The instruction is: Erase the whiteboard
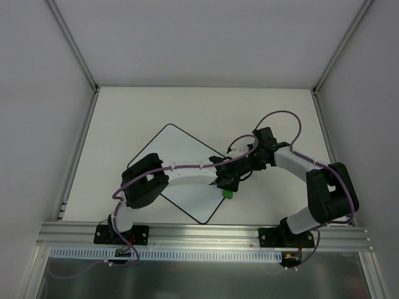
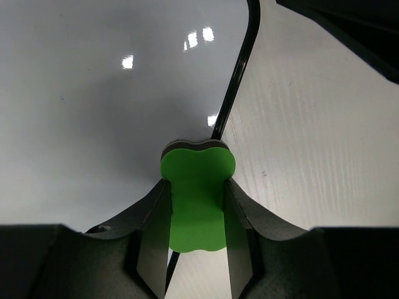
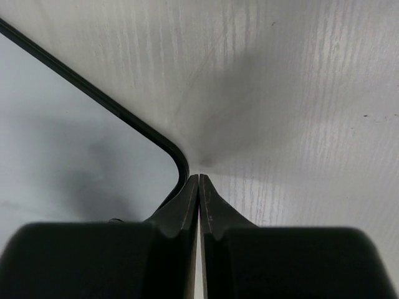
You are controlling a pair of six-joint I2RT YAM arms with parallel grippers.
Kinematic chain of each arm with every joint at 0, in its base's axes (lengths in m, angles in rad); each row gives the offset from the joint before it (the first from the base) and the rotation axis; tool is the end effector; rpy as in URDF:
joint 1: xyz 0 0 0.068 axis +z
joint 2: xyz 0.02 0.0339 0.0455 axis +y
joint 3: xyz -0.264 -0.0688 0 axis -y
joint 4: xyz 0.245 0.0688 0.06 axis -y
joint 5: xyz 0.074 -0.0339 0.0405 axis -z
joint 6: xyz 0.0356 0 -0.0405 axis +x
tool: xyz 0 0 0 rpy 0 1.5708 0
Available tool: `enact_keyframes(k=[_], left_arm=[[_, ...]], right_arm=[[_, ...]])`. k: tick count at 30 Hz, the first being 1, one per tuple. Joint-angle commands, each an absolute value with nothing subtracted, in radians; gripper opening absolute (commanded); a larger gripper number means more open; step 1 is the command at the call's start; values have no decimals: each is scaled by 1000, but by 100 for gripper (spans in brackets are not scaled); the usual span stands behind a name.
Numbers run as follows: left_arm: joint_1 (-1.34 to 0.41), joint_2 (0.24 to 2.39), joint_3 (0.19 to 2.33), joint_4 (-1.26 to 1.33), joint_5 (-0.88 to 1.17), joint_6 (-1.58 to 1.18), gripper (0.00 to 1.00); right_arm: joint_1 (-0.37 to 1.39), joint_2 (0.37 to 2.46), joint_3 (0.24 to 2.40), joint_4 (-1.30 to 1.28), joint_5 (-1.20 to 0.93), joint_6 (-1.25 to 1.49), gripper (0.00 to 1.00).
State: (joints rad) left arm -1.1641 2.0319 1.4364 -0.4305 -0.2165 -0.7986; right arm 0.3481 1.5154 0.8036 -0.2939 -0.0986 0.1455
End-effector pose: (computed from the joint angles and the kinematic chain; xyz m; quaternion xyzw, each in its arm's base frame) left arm 0.1772 -0.3922 0.1692 0.1454 0.9468 -0.1645 0.2352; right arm 0.2702 0.1018 0.1701 -0.1107 0.9529 0.1139 0.2585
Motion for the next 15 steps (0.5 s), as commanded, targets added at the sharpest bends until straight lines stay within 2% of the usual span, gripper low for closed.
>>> enact_keyframes(k=[1,5,6,9,14,15], left_arm=[[-1172,2083,1391,-500,-173,-802,0],[-1126,1990,1301,-503,-221,-811,0],[-1114,1968,1284,-503,-228,-815,0],[-1065,1864,1220,-503,-261,-813,0],[-974,1776,1114,-505,-290,-808,0],[-957,1767,1102,-505,-296,-804,0]], right_arm=[[337,1486,802,-279,-106,138,5],[331,1454,790,-281,-104,138,20],[330,1434,787,-281,-103,138,28],[325,1392,779,-290,-94,135,45],[321,1315,790,-340,-63,117,66],[318,1298,790,-348,-58,115,73]])
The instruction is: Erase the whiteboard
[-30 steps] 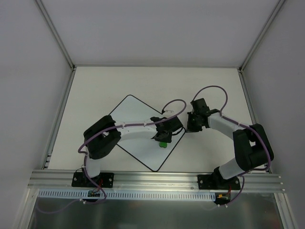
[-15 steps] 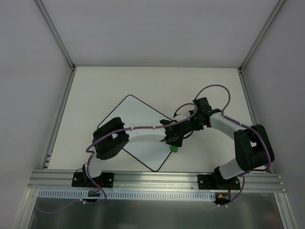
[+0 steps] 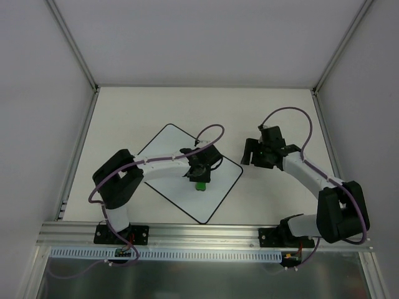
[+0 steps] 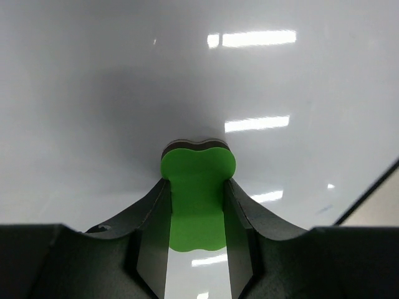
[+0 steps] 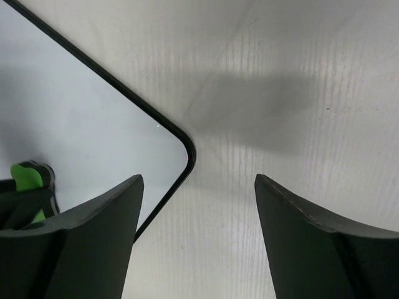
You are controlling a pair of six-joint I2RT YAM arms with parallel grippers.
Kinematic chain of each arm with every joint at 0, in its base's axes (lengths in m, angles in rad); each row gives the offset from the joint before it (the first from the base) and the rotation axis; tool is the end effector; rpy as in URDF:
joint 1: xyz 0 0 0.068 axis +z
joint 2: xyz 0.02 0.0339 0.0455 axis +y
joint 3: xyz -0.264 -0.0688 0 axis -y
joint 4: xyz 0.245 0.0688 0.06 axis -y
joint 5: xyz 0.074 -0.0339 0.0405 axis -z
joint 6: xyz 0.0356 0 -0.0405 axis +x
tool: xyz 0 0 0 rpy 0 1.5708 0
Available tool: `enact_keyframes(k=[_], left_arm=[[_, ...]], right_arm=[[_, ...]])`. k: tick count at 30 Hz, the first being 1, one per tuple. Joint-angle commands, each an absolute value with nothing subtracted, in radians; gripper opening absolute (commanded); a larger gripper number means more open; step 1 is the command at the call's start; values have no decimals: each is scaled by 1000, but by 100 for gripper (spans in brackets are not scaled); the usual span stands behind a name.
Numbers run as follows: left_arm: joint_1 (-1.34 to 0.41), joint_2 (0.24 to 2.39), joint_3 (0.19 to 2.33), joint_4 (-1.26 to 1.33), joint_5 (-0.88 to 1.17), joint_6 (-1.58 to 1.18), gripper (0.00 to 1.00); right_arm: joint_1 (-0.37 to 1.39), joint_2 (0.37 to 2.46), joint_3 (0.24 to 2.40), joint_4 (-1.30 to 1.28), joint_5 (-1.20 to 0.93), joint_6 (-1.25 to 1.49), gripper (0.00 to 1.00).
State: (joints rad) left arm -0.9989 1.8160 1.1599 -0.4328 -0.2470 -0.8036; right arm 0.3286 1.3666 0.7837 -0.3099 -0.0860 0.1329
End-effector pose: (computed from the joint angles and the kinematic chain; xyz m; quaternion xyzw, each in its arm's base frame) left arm 0.2049 -0.3023 0.1715 0.0647 0.9620 -0.1114 0.2408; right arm 0.2571 0.0909 0.2020 -0.1063 0.9363 0.1155 0.3142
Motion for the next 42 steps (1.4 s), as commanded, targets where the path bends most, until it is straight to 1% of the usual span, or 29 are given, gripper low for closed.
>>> enact_keyframes(k=[1,3,4,11,14,16,21,25,32,36,42], left_arm=[[-921,1750,1086,-506,-302,-795,0],[-873,1741,1049,-505,-298,-781,0],[-830,1740,1040,-503,-299,-775,0],[-721,1747,1028,-505,-311,-735,0],[-716,1779,1054,-508,-299,-707,0],[-721,1824,1092,-506,-247,-701,0],[-827,1922,1201,-505,-213,-715,0],[-932,2031,1301,-503,-126,-744,0],[-1100,2102,1402,-505,-80,-805,0],[-1144,2120,1411,-508,-90,-815,0],[-1140,2114,1400,-584,-162,-842,0]], right_arm=[[319,1281,788,-363,-49,110,77],[318,1226,785,-379,-40,101,85],[318,1207,784,-394,-32,98,87],[314,1059,764,-440,-15,69,89],[311,1026,761,-462,-6,64,90],[310,1008,756,-474,-6,61,90],[299,994,741,-476,40,49,93],[293,1019,738,-471,40,52,94],[279,1003,715,-459,52,48,94],[264,997,709,-453,43,48,94],[250,986,701,-449,17,55,94]])
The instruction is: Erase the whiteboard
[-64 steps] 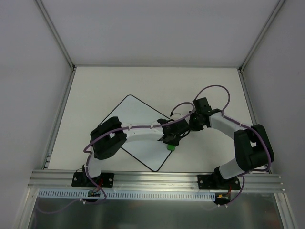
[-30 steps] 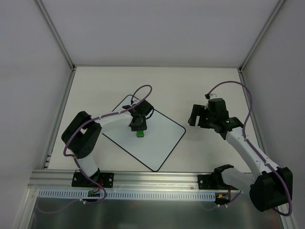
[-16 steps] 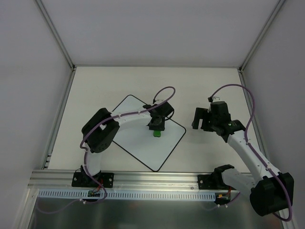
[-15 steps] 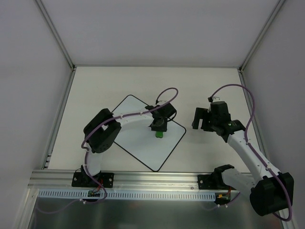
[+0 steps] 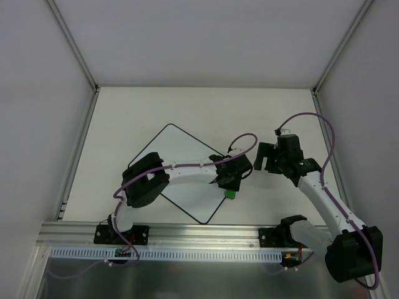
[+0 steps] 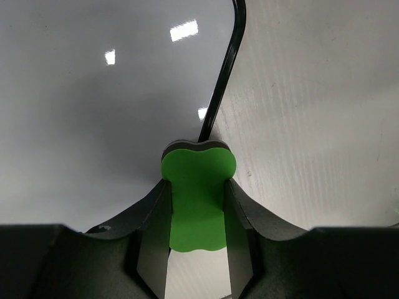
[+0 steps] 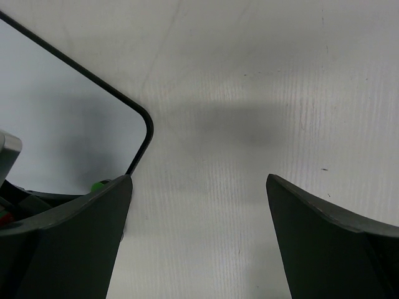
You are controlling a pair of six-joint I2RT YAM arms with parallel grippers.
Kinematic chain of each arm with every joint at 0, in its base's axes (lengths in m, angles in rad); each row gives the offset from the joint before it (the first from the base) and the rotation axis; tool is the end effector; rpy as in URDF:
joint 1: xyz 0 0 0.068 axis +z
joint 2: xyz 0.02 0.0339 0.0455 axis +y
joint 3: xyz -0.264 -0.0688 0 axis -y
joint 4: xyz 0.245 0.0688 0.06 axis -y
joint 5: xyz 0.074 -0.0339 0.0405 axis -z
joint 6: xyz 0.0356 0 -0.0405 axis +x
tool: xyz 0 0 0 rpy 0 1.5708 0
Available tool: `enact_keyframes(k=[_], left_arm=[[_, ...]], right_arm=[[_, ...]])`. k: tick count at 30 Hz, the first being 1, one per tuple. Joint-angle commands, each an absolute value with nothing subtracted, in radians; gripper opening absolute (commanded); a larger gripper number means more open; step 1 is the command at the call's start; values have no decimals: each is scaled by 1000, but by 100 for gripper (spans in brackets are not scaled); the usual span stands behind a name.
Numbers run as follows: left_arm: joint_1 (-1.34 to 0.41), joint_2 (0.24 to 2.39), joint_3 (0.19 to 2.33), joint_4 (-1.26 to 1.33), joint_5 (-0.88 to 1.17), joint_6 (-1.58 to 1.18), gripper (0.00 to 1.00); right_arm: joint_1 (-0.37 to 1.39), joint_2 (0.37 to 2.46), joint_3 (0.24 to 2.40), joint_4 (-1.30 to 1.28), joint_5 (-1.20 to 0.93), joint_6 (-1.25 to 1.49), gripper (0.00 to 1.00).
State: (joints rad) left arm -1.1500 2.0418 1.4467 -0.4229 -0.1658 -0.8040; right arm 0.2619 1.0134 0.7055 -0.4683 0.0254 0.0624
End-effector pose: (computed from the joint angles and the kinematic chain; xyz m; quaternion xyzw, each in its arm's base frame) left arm 0.1825 -0.3934 0.1682 0.1428 0.9483 -0.1808 0.2182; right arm 0.2033 0.0536 0.2437 -0.0869 0.9179 0.0509 0.3837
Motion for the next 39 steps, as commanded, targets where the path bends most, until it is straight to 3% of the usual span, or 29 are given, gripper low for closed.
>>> enact_keyframes(k=[1,9,20,28,39], left_arm=[[-1140,2115,1402,-606,-193,-844,0],[-1106,2083,1345,-739,-262,-884,0],[-1126,2045,1270,-736,-256,-917,0],[-1227,2091,1385,-738,-244,-787,0],[-1197,2002,1264,-745,-213,-850,0]], right_arm=[[250,983,700,-451,14,54,94],[245,970,675,-440,-32,71,94],[244,966,675,-436,-49,77,94],[242,973,678,-428,-58,74,94],[232,954,669,-431,-75,78,94]])
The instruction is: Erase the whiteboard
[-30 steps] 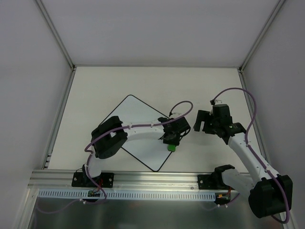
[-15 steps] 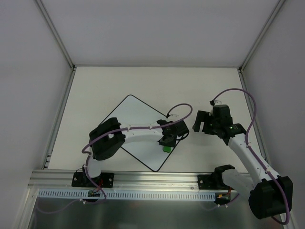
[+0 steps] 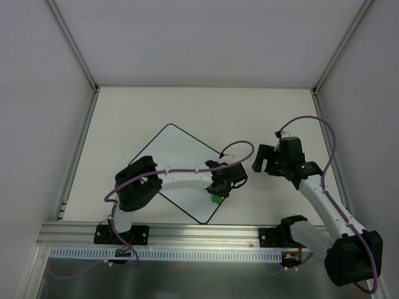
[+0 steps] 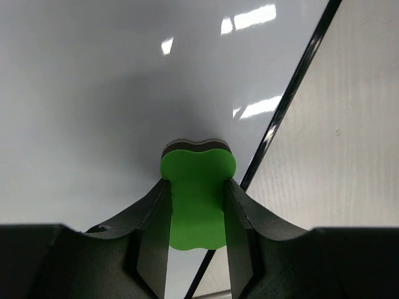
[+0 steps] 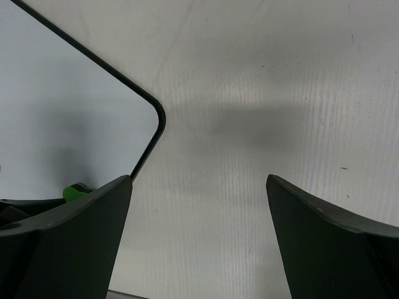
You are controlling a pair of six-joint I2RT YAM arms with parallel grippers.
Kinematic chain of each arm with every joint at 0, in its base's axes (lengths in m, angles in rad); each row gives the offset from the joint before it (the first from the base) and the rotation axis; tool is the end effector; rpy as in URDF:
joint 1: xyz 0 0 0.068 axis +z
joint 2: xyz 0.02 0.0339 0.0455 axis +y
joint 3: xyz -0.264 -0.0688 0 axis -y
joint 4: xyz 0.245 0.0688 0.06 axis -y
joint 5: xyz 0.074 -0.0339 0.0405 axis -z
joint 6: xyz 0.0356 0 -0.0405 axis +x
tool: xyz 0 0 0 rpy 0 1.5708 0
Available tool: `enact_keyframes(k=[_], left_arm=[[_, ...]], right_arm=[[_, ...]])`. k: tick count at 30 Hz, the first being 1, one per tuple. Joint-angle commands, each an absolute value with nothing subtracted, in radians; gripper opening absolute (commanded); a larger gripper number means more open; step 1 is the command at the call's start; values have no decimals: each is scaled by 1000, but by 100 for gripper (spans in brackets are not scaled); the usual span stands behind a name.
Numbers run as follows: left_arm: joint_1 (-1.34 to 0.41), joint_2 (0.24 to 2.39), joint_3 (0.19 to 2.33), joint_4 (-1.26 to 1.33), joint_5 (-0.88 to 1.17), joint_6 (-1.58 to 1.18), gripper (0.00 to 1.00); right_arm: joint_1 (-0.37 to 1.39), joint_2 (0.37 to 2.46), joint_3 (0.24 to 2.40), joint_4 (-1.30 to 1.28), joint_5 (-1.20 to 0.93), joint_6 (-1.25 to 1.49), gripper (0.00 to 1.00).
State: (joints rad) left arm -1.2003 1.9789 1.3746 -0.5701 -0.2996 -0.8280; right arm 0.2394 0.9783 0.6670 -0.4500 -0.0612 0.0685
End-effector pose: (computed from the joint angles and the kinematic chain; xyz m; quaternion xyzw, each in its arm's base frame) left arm 0.1554 -0.3711 0.1663 0.1505 0.9581 -0.0880 0.2271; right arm 0.1972 0.0504 0.2390 -0.0904 0.9144 0.0881 0.3846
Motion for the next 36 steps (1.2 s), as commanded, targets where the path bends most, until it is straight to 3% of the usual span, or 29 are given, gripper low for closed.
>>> enact_keyframes(k=[1,11,18,27,36], left_arm=[[-1189,1981,1250,-749,-215,-857,0],[-1189,1892,1178,-787,-202,-871,0],[-1040,1720,1066,-785,-233,-861,0],[-593,1468,1103,-781,-351,-724,0],[-45,1607,1287,-709,-267,-585,0]], right_arm=[[230,953,669,-430,-74,77,94],[227,954,658,-426,-71,81,94],[224,931,657,-426,-87,78,94],[219,850,673,-437,-100,43,99],[218,735,718,-492,-150,21,99]])
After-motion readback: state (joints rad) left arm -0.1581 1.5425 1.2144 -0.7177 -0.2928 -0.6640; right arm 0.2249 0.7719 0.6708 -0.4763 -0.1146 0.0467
